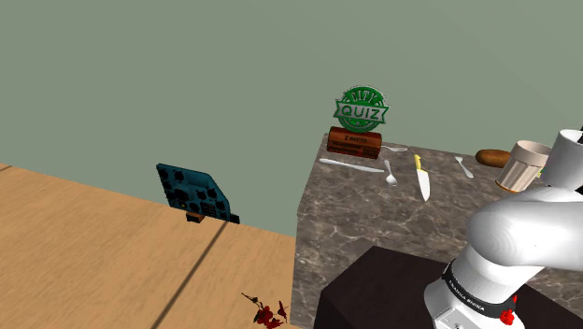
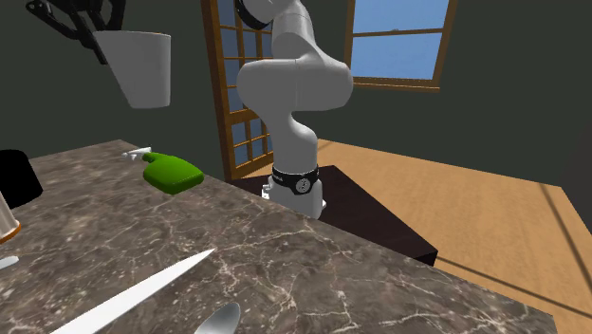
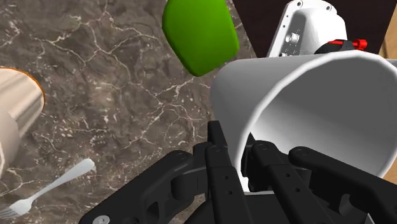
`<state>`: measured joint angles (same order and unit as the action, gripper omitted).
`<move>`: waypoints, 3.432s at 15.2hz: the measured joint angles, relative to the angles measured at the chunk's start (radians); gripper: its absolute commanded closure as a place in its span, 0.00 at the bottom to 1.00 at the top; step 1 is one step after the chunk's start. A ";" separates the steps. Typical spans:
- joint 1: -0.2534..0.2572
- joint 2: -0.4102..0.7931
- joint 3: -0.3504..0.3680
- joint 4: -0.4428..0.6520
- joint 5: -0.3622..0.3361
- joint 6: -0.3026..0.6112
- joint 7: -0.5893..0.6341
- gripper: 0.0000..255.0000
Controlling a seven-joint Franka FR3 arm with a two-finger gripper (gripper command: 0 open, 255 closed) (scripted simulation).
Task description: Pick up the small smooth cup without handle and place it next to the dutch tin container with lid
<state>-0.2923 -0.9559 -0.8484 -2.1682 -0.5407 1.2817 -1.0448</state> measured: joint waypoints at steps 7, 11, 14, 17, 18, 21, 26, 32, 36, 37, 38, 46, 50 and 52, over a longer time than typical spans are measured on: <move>0.073 0.064 -0.172 0.198 -0.097 -0.026 -0.171 1.00; 0.092 0.066 -0.227 0.212 -0.130 -0.005 -0.203 1.00; 0.088 0.054 -0.244 0.179 -0.145 0.024 -0.198 1.00; 0.080 0.039 -0.260 0.138 -0.161 0.054 -0.191 1.00; 0.080 0.036 -0.266 0.128 -0.166 0.064 -0.188 1.00; 0.077 0.025 -0.286 0.095 -0.183 0.093 -0.183 1.00; 0.073 0.008 -0.323 0.046 -0.214 0.141 -0.176 1.00; 0.074 -0.008 -0.371 -0.012 -0.251 0.200 -0.162 1.00; 0.073 -0.018 -0.406 -0.046 -0.279 0.238 -0.156 1.00; 0.071 -0.021 -0.414 -0.057 -0.286 0.248 -0.154 1.00; 0.075 -0.022 -0.426 -0.063 -0.293 0.258 -0.151 1.00; 0.086 -0.032 -0.481 -0.097 -0.337 0.316 -0.140 1.00; 0.084 -0.032 -0.480 -0.099 -0.338 0.317 -0.139 0.00; 0.083 -0.033 -0.484 -0.104 -0.338 0.316 -0.140 0.00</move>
<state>-0.2094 -0.9889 -1.3326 -2.2725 -0.8788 1.5981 -1.1846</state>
